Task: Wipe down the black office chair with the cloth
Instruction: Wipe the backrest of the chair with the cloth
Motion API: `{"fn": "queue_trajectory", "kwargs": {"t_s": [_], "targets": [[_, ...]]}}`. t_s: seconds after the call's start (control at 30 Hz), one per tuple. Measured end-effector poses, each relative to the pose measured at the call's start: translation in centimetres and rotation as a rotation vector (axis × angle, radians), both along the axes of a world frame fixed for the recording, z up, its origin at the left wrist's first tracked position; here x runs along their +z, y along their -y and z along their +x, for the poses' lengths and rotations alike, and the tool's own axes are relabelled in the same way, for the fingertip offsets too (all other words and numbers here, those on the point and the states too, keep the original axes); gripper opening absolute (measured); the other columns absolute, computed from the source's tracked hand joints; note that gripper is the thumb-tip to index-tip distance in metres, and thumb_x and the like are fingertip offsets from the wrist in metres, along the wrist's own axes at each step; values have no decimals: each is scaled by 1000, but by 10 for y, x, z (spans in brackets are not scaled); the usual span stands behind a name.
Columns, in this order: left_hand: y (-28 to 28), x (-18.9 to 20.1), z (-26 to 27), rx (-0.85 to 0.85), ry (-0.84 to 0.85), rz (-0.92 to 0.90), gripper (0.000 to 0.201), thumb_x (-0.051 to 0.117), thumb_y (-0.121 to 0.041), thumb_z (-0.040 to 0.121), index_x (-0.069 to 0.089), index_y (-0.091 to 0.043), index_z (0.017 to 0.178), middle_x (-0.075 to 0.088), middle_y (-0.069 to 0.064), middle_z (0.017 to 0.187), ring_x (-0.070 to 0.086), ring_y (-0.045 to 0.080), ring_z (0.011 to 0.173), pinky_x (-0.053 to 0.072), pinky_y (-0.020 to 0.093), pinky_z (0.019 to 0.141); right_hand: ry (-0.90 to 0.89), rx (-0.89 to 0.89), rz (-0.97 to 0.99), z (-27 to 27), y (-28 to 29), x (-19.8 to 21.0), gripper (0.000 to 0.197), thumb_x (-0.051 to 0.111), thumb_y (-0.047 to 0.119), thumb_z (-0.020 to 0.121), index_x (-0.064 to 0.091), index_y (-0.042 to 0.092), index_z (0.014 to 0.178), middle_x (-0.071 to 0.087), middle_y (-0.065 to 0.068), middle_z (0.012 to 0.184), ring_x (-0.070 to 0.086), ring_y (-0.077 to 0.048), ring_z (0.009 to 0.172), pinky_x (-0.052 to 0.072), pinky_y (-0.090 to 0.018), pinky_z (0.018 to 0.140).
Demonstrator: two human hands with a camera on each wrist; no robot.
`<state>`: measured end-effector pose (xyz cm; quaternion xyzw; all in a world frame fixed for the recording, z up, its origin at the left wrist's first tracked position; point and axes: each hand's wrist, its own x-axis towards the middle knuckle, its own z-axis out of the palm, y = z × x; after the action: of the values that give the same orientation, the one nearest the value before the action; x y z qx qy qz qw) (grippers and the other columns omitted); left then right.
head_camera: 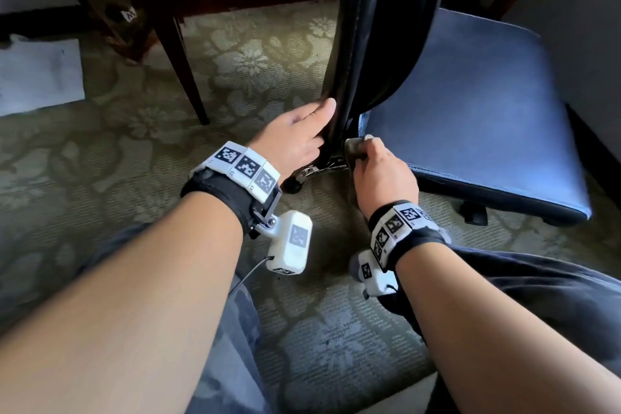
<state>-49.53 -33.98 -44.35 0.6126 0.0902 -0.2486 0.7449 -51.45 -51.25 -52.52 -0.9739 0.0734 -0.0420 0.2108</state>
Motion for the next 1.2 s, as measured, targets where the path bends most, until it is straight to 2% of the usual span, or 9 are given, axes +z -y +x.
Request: {"fn": "queue_trajectory", "kwargs": {"t_s": [0.13, 0.27, 0.33, 0.4, 0.47, 0.63, 0.83, 1.03, 1.2], "targets": [[3, -2, 0, 71, -12, 12, 13, 56, -26, 109, 64, -34, 101, 49, -7, 85, 50, 8, 78, 45, 19, 76, -57, 105, -151, 0, 0, -17, 36, 47, 19, 100, 37, 32, 131, 60, 7, 138, 53, -31, 94, 45, -39, 69], [4, -16, 3, 26, 55, 80, 41, 43, -1, 110, 54, -25, 142, 60, -12, 96, 59, -4, 87, 49, 10, 85, -122, 235, -322, 0, 6, -10, 36, 43, 12, 102, 37, 28, 135, 22, 20, 165, 53, -32, 106, 45, -40, 68], [3, -21, 4, -9, 77, 88, 58, 38, 10, 107, 39, -16, 159, 65, -11, 117, 63, -12, 90, 50, 8, 85, -176, 273, -361, 0, 3, -8, 42, 38, 9, 102, 35, 25, 141, 11, 17, 168, 50, -34, 110, 48, -43, 71], [2, -26, 6, -34, 90, 85, 66, 33, 18, 104, 37, -15, 161, 63, -7, 135, 62, -13, 95, 51, 6, 82, -215, 320, -413, -2, -1, -11, 51, 34, 7, 102, 30, 23, 150, 6, 14, 170, 48, -36, 113, 50, -43, 76], [1, -30, 8, -46, 87, 120, 71, 31, 24, 100, 36, -14, 160, 62, -10, 127, 63, -10, 99, 51, 6, 83, -254, 350, -446, -4, -5, -18, 57, 31, 7, 103, 25, 25, 157, 5, 15, 171, 47, -37, 116, 52, -43, 85], [-6, -38, 12, -97, 61, 171, 95, 22, 37, 84, 25, -13, 165, 37, 12, 166, 36, 24, 154, 36, 28, 116, -318, 322, -376, -6, -14, -28, 63, 32, 5, 103, 19, 28, 160, 3, 18, 170, 45, -34, 118, 45, -39, 76], [-5, -31, 14, -131, 87, 135, 99, 20, 37, 82, 29, -17, 164, 42, 10, 164, 40, 20, 151, 52, 8, 82, -223, 242, -326, -5, -10, -13, 59, 35, 10, 104, 23, 30, 158, 2, 21, 169, 47, -33, 118, 47, -40, 77], [-6, -41, 17, -195, 100, 191, 102, 24, 35, 80, 20, -18, 167, 29, 12, 170, 28, 26, 158, 30, 36, 126, -308, 336, -435, 0, -11, -27, 64, 33, 5, 101, 23, 27, 160, 8, 16, 170, 47, -35, 118, 49, -39, 80], [-6, -36, 15, -254, 117, 215, 104, 25, 35, 80, 13, -19, 168, 19, 9, 173, 17, 26, 160, 24, 31, 126, -335, 317, -346, 1, -13, -24, 62, 36, 6, 101, 27, 31, 158, 9, 21, 169, 49, -33, 117, 51, -41, 83]]}}
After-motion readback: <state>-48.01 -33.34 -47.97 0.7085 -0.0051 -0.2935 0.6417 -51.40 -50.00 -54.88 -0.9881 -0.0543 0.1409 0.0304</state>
